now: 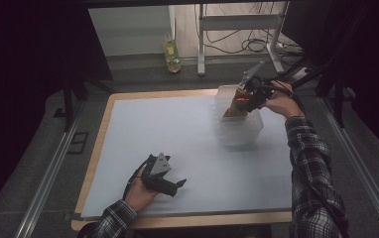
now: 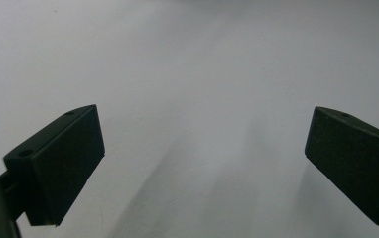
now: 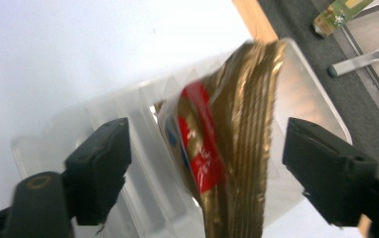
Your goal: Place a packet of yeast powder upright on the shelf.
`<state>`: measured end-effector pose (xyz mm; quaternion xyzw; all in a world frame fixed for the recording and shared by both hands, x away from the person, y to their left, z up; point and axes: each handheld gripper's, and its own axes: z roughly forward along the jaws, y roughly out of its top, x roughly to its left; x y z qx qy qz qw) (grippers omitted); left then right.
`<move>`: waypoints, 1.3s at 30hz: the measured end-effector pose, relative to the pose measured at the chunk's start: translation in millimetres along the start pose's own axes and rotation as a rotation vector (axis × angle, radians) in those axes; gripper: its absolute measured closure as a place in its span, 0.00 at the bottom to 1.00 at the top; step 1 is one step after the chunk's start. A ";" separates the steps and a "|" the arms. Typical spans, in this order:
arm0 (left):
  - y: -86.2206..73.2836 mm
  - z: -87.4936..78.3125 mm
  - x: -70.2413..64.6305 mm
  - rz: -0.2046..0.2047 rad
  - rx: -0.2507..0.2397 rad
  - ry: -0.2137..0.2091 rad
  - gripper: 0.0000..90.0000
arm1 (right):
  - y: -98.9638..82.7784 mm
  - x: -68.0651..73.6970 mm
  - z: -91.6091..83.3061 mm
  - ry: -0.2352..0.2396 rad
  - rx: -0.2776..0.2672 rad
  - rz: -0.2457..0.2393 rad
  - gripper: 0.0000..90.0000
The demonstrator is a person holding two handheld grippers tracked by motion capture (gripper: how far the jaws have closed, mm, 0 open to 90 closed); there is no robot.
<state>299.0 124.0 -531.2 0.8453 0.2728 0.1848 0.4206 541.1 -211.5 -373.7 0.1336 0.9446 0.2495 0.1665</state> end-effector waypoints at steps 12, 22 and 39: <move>-1.2 0.7 -0.6 0.020 -0.023 -0.002 0.01 | 3.8 3.8 -7.0 0.048 -0.068 0.092 0.09; -2.7 -2.9 8.0 -0.053 -0.056 0.016 0.01 | 4.4 12.0 -17.3 0.022 -0.084 0.113 0.06; -1.7 -3.3 7.5 -0.069 -0.080 0.000 0.01 | -5.0 25.1 -32.3 -0.046 -0.125 0.183 0.05</move>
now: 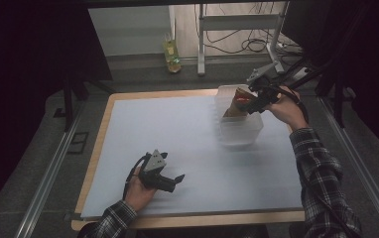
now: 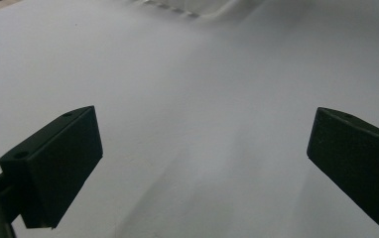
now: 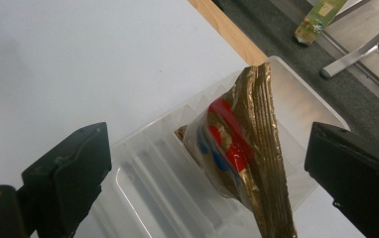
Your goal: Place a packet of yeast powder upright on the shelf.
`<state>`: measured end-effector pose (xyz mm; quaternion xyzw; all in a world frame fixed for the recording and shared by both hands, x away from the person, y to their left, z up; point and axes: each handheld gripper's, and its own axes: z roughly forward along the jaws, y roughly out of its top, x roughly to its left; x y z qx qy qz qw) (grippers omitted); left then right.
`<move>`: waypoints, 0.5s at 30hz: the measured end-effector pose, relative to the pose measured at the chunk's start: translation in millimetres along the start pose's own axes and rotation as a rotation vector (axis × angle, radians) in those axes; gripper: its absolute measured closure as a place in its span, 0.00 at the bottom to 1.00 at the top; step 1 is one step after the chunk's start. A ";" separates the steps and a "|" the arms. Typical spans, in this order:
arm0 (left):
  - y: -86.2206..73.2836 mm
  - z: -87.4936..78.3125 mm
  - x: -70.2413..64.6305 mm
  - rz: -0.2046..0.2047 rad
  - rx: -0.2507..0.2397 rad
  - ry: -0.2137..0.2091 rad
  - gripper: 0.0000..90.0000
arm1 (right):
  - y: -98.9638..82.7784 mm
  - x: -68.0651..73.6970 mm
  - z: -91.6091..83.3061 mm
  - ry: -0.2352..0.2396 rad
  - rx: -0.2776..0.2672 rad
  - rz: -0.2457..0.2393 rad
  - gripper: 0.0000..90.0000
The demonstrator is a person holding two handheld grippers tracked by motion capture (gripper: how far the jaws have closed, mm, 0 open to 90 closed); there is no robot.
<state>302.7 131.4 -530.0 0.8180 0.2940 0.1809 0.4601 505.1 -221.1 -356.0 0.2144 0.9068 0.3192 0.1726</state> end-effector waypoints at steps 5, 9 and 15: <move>0.7 0.9 -3.0 0.026 0.011 -0.001 0.01 | -4.0 4.4 -4.2 -0.005 -0.013 0.016 0.05; 0.7 1.0 -3.3 0.029 0.015 0.002 0.01 | -7.7 7.4 -8.1 -0.010 -0.023 0.040 0.05; 0.8 1.4 -4.1 0.038 0.024 0.010 0.01 | -12.6 14.4 -16.6 0.007 -0.074 0.047 0.03</move>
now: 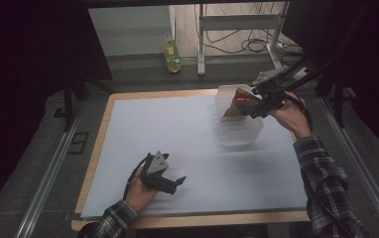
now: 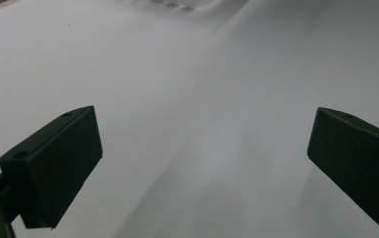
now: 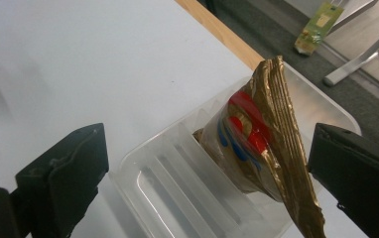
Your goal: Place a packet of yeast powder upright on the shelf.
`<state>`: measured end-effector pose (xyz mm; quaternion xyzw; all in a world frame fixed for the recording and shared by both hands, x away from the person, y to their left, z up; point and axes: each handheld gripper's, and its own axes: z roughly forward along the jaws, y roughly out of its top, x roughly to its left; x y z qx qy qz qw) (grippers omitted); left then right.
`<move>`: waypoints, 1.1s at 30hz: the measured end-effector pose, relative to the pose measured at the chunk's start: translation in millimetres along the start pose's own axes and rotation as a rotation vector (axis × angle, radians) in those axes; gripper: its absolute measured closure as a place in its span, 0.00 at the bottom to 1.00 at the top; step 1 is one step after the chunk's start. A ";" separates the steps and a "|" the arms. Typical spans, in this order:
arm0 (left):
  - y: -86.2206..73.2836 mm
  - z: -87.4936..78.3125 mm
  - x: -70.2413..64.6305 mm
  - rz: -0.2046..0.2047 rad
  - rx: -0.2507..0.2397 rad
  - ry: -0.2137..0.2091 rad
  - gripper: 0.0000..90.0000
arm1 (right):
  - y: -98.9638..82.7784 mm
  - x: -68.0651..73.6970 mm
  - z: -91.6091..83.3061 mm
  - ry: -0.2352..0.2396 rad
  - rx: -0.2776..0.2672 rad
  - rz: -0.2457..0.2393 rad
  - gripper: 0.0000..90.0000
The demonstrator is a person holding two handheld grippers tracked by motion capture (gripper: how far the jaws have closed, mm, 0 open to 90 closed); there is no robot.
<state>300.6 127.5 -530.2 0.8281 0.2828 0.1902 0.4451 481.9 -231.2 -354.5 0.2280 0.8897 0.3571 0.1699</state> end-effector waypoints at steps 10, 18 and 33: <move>0.6 -1.6 1.9 -0.050 -0.008 -0.009 0.00 | -8.4 14.9 -5.4 -0.012 0.009 0.037 0.03; 1.0 -1.4 1.6 -0.061 -0.008 -0.023 0.00 | -20.2 23.3 -11.0 -0.034 -0.009 0.104 0.03; 1.0 -1.3 1.5 -0.042 0.009 -0.009 0.00 | -38.8 42.6 -34.0 -0.031 -0.049 0.126 0.03</move>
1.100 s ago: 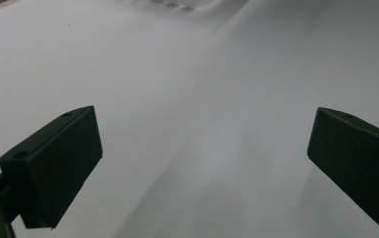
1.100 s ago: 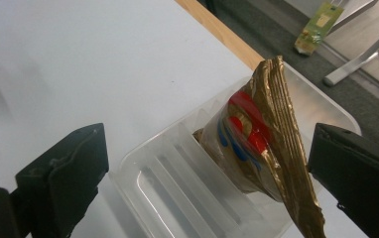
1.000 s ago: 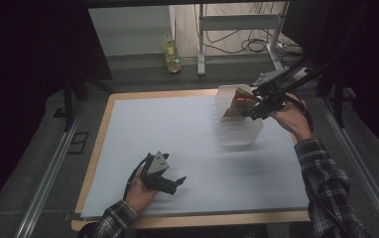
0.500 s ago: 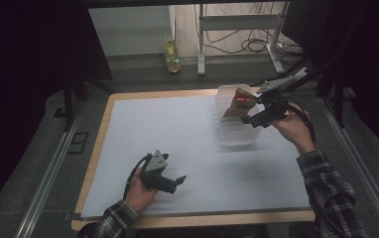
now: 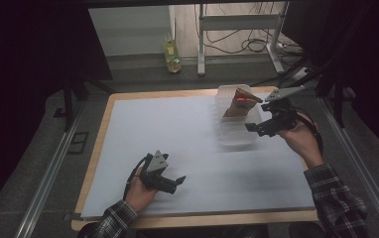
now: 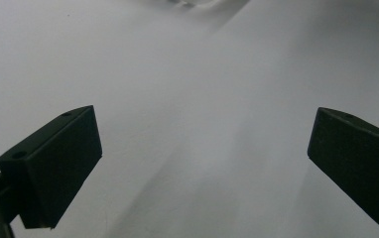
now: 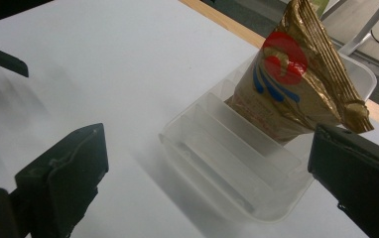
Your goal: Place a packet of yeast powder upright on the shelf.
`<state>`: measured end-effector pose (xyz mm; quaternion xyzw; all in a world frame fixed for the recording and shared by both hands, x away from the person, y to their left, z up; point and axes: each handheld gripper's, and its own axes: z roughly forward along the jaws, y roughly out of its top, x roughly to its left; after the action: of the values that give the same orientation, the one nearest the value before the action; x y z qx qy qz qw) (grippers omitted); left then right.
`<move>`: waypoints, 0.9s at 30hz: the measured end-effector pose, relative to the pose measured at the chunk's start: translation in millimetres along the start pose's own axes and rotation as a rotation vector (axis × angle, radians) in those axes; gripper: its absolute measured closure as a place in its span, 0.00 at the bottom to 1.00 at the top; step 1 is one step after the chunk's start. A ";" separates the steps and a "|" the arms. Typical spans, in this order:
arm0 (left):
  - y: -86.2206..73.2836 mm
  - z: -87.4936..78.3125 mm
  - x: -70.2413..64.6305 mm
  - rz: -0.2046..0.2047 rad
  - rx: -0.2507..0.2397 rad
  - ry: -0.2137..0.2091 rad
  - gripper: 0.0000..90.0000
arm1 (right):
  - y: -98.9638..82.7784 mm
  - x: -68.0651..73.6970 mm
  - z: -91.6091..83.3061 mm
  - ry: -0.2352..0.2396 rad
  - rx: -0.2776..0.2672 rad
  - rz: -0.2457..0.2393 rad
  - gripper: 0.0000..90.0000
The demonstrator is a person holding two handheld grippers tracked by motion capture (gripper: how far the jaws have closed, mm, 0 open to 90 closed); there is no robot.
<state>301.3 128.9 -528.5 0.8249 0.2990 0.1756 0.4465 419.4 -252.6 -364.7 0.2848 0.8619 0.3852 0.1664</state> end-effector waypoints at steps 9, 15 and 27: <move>-0.2 0.6 0.0 0.004 0.005 0.003 0.01 | -11.1 12.3 -12.4 0.000 -0.026 -0.011 0.03; -0.2 0.3 0.2 0.001 0.003 0.006 0.01 | -19.6 18.5 -16.6 -0.001 -0.037 -0.007 0.03; -0.1 0.0 0.1 0.009 0.009 0.009 0.01 | -35.7 29.9 -20.6 0.011 -0.049 -0.008 0.03</move>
<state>301.3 129.0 -528.6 0.8275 0.2980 0.1801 0.4405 372.6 -265.1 -380.4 0.2750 0.8542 0.4072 0.1703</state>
